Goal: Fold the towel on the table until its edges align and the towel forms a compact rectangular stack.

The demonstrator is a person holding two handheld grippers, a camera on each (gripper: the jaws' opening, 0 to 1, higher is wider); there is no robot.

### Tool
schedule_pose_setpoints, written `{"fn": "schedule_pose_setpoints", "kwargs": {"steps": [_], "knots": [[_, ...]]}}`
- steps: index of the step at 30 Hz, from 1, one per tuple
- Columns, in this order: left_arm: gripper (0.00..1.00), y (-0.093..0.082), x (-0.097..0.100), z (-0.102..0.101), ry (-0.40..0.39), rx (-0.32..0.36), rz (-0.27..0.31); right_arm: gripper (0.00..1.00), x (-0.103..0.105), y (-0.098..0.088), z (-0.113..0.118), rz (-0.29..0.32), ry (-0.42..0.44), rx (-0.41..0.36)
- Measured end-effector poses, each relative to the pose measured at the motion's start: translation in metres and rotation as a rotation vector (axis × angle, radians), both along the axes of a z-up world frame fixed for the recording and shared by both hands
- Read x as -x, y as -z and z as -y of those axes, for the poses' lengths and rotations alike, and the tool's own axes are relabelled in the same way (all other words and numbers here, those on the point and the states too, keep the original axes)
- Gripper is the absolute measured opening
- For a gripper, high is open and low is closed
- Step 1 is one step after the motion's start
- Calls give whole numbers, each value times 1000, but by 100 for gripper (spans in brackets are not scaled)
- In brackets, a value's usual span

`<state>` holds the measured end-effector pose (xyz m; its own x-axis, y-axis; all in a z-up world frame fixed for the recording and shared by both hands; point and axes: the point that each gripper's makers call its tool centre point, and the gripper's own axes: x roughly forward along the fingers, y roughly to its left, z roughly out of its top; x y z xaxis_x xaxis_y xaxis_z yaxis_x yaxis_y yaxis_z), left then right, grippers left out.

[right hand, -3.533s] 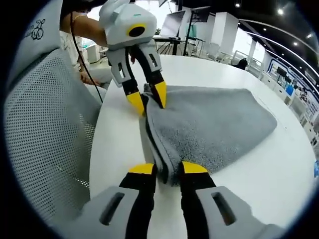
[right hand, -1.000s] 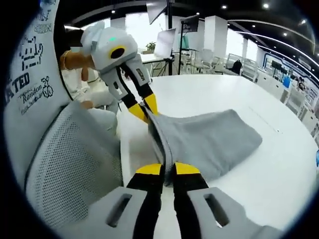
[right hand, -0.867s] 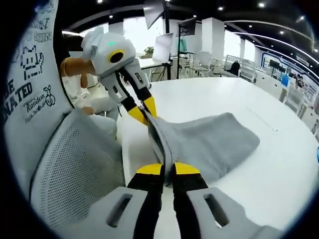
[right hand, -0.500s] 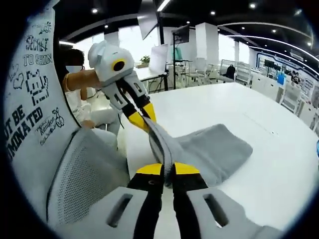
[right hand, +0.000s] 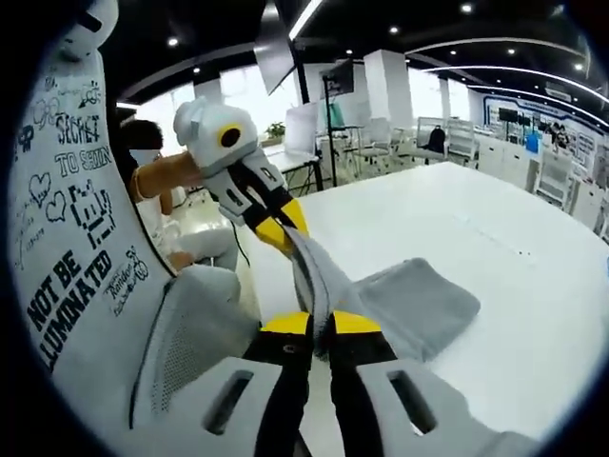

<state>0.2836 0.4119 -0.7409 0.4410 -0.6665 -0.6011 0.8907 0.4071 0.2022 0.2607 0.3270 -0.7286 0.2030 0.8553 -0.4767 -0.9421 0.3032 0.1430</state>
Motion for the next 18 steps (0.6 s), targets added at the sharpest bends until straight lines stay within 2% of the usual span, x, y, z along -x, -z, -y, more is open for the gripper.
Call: {"fn": "schedule_pose_setpoints", "kwargs": {"steps": [9, 14, 18], "knots": [[6, -17, 6, 2, 26, 16, 5, 4, 9, -20, -2, -39, 5, -45], [6, -20, -1, 3, -4, 50, -19, 4, 0, -23, -1, -56, 38, -73], [6, -19, -7, 5, 1, 53, -31, 4, -9, -22, 1, -62, 54, -73]]}}
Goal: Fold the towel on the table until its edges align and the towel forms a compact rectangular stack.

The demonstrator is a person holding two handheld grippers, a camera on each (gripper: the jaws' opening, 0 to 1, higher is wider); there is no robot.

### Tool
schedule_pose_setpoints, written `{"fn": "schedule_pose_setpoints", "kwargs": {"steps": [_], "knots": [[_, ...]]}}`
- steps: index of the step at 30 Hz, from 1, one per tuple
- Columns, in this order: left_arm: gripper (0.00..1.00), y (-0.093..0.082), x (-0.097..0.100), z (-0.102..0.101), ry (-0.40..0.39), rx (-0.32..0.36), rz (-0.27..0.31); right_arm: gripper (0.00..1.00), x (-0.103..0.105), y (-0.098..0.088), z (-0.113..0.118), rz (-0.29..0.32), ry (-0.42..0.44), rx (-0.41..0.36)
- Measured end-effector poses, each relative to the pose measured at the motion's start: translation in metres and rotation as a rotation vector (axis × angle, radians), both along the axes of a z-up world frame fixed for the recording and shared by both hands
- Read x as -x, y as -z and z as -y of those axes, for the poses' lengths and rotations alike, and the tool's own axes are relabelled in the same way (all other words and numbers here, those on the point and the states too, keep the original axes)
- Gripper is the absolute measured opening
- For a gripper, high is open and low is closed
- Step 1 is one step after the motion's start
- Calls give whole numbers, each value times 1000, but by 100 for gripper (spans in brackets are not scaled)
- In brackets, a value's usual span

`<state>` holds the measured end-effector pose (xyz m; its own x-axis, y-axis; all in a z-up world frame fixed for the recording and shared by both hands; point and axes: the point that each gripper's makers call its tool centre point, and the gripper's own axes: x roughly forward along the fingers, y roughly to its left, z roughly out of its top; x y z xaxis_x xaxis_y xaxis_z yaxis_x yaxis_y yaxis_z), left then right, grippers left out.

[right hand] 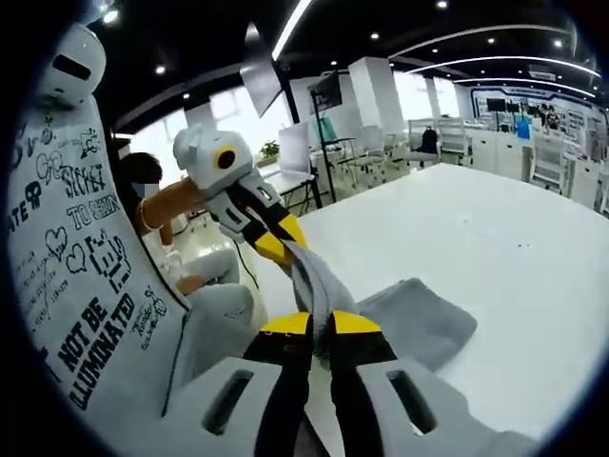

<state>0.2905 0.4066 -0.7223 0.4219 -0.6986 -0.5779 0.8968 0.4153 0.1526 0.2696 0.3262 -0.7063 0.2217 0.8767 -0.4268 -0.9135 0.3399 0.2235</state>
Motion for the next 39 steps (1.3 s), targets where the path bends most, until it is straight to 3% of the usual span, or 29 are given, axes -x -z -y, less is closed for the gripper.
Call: {"fn": "schedule_pose_setpoints", "kwargs": {"steps": [17, 23, 31, 39], "knots": [[7, 4, -47, 8, 93, 4, -59, 4, -52, 7, 8, -17, 64, 7], [7, 8, -63, 8, 91, 5, -44, 4, -67, 12, 9, -23, 75, 14], [7, 28, -92, 10, 93, -20, -34, 5, -100, 34, 11, -59, 120, 25], [7, 49, -112, 13, 111, -50, -51, 5, -119, 57, 15, -111, 145, 53]]}}
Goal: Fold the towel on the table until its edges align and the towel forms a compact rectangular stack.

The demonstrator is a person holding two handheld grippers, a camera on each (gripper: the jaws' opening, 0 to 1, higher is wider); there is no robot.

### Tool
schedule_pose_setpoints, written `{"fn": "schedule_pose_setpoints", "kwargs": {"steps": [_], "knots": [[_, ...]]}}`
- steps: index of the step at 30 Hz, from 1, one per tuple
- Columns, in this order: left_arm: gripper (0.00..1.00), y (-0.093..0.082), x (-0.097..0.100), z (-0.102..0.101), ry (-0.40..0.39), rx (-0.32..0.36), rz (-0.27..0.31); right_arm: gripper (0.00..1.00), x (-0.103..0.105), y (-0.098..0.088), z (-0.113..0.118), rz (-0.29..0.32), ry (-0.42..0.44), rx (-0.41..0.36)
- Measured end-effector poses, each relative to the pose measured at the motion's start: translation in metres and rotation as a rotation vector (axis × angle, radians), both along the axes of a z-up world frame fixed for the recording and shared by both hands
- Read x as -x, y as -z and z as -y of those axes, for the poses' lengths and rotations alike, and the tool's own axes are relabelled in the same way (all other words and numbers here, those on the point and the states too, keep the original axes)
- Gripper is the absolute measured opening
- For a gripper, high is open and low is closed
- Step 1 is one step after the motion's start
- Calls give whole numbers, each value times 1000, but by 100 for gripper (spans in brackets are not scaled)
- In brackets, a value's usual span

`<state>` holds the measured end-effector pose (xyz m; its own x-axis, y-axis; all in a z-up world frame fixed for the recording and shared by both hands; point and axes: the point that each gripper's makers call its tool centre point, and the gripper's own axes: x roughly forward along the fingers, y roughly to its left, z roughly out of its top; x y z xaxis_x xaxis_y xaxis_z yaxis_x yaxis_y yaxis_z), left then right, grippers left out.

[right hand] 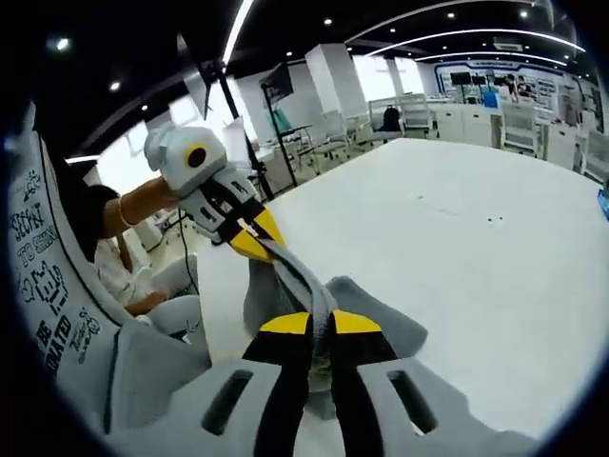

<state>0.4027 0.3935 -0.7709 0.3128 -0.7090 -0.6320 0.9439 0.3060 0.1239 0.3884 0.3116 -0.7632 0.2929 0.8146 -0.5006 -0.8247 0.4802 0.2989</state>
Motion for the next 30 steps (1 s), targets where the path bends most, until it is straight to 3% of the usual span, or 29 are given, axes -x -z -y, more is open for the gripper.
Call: {"fn": "schedule_pose_setpoints", "kwargs": {"steps": [9, 14, 17, 19, 30], "knots": [[8, 31, -21, 3, -31, -24, -46, 5, -22, 35, 5, -82, 44, 27], [9, 50, -35, 4, -87, 14, -127, 5, -33, 53, 9, -152, 88, 23], [8, 70, -34, 4, -88, -7, -205, 5, -39, 66, 9, -208, 102, 28], [8, 79, -39, 4, -88, -17, -210, 5, -44, 72, 9, -240, 114, 21], [8, 111, -50, 5, -167, 2, -331, 6, -59, 105, 14, -300, 171, 46]]}}
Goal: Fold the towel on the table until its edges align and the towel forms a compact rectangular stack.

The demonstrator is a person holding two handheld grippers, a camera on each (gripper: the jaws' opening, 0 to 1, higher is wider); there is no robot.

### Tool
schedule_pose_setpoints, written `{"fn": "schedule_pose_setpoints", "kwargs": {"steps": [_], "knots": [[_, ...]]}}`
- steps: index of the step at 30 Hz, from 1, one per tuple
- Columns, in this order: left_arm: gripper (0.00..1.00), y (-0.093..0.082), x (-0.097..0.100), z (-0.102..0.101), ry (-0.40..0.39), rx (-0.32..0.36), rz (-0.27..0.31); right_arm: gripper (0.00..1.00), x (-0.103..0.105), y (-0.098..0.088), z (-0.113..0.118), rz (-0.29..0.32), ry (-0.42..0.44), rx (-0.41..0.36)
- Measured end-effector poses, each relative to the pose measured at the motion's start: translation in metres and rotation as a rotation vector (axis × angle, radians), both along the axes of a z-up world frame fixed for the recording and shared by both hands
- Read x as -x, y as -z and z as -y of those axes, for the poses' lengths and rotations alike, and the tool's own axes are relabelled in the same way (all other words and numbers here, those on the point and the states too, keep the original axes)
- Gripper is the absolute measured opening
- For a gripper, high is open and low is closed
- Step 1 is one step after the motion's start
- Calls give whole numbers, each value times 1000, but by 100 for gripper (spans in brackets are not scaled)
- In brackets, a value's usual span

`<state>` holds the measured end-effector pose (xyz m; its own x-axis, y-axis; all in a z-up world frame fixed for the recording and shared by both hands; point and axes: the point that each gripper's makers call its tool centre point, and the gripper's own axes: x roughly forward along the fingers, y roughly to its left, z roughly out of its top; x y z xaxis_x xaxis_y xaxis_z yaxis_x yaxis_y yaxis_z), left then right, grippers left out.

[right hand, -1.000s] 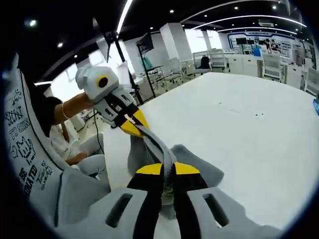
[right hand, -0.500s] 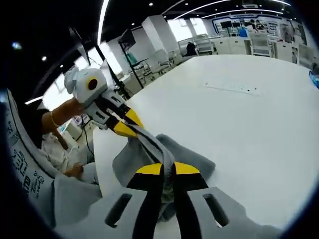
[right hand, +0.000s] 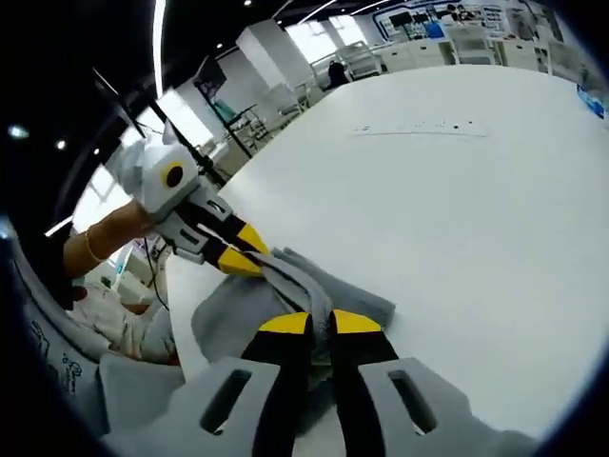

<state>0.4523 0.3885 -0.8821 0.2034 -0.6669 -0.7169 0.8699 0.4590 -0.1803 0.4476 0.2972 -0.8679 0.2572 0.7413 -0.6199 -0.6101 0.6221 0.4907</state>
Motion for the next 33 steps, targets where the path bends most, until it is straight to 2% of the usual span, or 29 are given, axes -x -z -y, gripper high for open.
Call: {"fn": "schedule_pose_setpoints", "kwargs": {"steps": [8, 16, 23, 24, 27, 31, 33], "knots": [[8, 12, -8, 2, -57, 18, -26, 6, -5, 19, 3, -21, 37, 6], [7, 19, -13, 2, -105, 93, -37, 6, -9, 32, 4, -22, 66, -4], [8, 15, -14, 4, -122, 108, -27, 7, -10, 27, 5, -13, 87, -13], [9, 13, -14, 4, -116, 113, -10, 7, -10, 26, 5, -4, 82, -10], [16, 7, -15, 3, -150, 132, -27, 10, -9, 20, 6, 11, 74, -1], [21, -1, -20, 0, -162, 126, 6, 15, -6, 9, 8, 24, 89, -3], [23, -9, -27, -5, -193, 139, 41, 16, -5, 3, 9, 37, 97, -11]]}}
